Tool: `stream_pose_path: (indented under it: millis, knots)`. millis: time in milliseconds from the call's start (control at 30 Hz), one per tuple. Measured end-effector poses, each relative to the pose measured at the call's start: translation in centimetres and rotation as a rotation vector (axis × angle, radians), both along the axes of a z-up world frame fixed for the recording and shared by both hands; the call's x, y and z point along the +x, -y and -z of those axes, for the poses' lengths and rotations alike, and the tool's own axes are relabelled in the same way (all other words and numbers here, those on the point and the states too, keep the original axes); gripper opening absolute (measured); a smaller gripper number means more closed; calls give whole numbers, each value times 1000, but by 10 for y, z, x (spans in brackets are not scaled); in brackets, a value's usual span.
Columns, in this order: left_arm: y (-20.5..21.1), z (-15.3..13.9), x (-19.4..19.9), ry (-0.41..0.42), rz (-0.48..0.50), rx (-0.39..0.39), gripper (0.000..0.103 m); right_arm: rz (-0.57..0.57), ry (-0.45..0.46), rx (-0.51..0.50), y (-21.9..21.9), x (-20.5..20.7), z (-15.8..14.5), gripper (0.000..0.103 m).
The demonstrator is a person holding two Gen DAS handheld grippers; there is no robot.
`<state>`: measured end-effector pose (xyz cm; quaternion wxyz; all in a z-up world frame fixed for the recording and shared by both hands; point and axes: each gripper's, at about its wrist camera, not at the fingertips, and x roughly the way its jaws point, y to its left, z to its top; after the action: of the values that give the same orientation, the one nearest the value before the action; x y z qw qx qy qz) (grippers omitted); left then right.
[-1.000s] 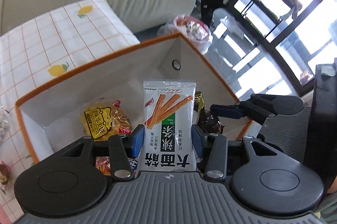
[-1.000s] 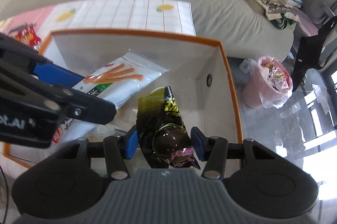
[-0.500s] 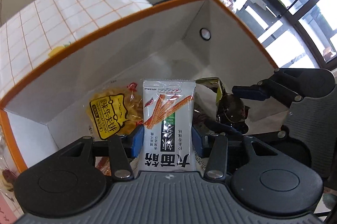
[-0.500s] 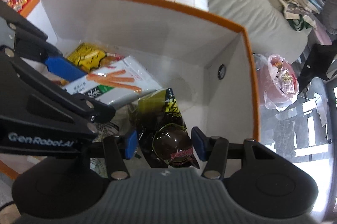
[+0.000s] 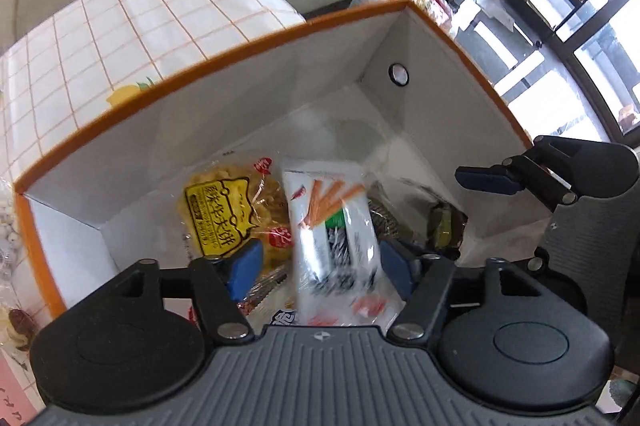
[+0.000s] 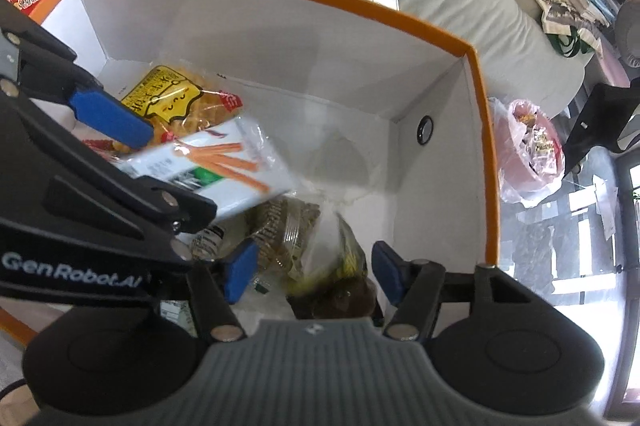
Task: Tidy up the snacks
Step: 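Move both tools back toward the remaining snacks on the cloth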
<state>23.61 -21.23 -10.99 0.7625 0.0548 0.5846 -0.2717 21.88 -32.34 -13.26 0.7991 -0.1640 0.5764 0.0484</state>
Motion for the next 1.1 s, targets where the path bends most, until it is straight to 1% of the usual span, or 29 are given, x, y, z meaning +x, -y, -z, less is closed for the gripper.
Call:
stream_pose_path:
  millis: [33, 100, 167, 233, 300, 433, 467, 533, 633, 800, 967, 1100]
  knots:
    - [-1, -4, -1, 6, -1, -3, 83, 6, 4, -1, 0, 0, -2, 71]
    - [-5, -14, -3, 20, -3, -16, 84, 23, 17, -9, 0, -2, -8, 76]
    - [-9, -25, -6, 37, -6, -32, 85, 44, 30, -2, -1, -4, -16, 77]
    - [-15, -36, -10, 60, -10, -43, 85, 66, 49, 10, -1, -6, -25, 84]
    - [-22, -48, -15, 87, -19, -53, 85, 79, 79, 9, -3, -13, -35, 85]
    - [-33, -70, -28, 148, -34, -76, 85, 91, 167, -47, -16, -30, -56, 87]
    - [-37, -75, -32, 166, -38, -78, 85, 96, 193, -48, -19, -34, -60, 87]
    - [-46, -85, -39, 206, -51, -86, 85, 115, 246, -25, -24, -43, -72, 87]
    - [-63, -99, -50, 261, -77, -103, 85, 159, 320, 41, -31, -56, -87, 89]
    - [-94, -119, -69, 369, -128, -92, 85, 234, 408, 128, -53, -71, -97, 89]
    - [-131, -121, -87, 432, -189, -69, 85, 265, 477, 234, -82, -90, -99, 89]
    - [-161, -116, -97, 448, -238, -56, 85, 238, 533, 242, -116, -106, -98, 89]
